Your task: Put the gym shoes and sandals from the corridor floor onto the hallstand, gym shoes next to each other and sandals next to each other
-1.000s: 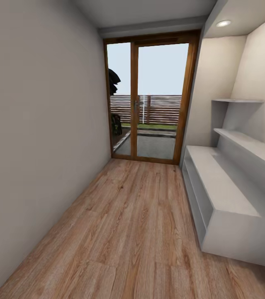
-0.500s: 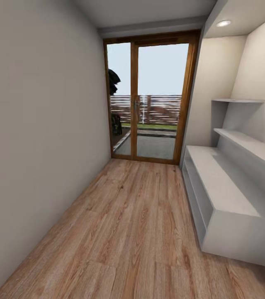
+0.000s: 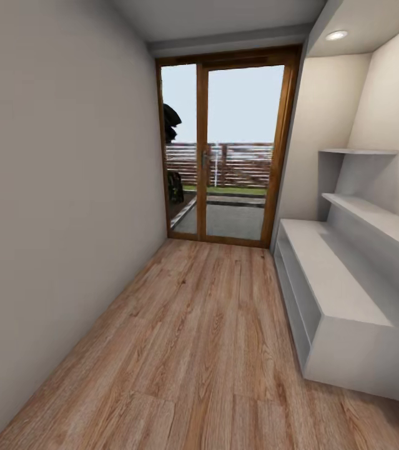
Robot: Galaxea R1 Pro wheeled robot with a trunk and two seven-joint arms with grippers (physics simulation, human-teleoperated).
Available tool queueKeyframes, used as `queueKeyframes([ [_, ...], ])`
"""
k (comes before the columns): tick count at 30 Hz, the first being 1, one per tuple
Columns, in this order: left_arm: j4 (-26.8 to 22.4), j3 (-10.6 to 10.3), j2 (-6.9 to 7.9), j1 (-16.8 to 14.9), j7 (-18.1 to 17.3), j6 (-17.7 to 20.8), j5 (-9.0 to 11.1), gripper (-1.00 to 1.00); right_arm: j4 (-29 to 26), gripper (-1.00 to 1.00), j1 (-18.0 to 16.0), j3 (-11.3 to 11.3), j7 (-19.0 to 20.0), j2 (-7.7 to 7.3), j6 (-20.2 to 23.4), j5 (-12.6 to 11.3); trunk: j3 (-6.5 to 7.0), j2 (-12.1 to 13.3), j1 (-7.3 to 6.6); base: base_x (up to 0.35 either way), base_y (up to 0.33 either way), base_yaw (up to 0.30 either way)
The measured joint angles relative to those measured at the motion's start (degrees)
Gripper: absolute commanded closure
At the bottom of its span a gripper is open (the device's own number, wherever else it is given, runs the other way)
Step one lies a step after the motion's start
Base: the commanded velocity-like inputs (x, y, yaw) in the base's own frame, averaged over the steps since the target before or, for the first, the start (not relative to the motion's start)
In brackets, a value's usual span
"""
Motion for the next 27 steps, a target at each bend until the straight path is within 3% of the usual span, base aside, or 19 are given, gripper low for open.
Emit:
queueKeyframes([
  [9, -2.9, 0.0, 0.04, -2.6, 0.0, -2.9, 0.2, -1.00, -2.9, -1.00, 0.0, 0.1, 0.1, -0.20, -2.9, 0.2, 0.00, 0.0, 0.00, 0.000, 0.000, 0.000],
  [10, -6.2, 0.0, 0.04, -2.6, 0.0, -8.0, 0.2, -1.00, -6.8, -1.00, 0.0, 0.1, 0.1, -0.17, -2.9, 0.2, -0.01, 0.0, 0.00, 0.000, 0.000, 0.000],
  [11, -15.3, 0.0, 0.05, -2.7, 0.0, -8.3, 0.2, -1.00, -15.3, -1.00, -0.1, 0.2, 0.1, -0.11, -2.9, 0.3, 0.00, 0.0, 0.00, 0.000, 0.000, 0.000],
  [12, -19.1, 0.0, 0.05, -2.8, 0.0, -8.3, 0.2, -1.00, -15.9, -1.00, 0.0, 0.2, 0.1, -0.08, -3.0, 0.4, 0.01, 0.0, 0.00, 0.000, 0.000, 0.000],
  [27, -16.0, -0.1, 0.10, -2.8, 0.0, -8.5, -0.1, -1.00, -15.7, -1.00, 0.0, 0.0, -0.1, -0.06, -2.9, 0.0, 0.00, 0.0, 0.00, 0.000, 0.000, 0.009],
])
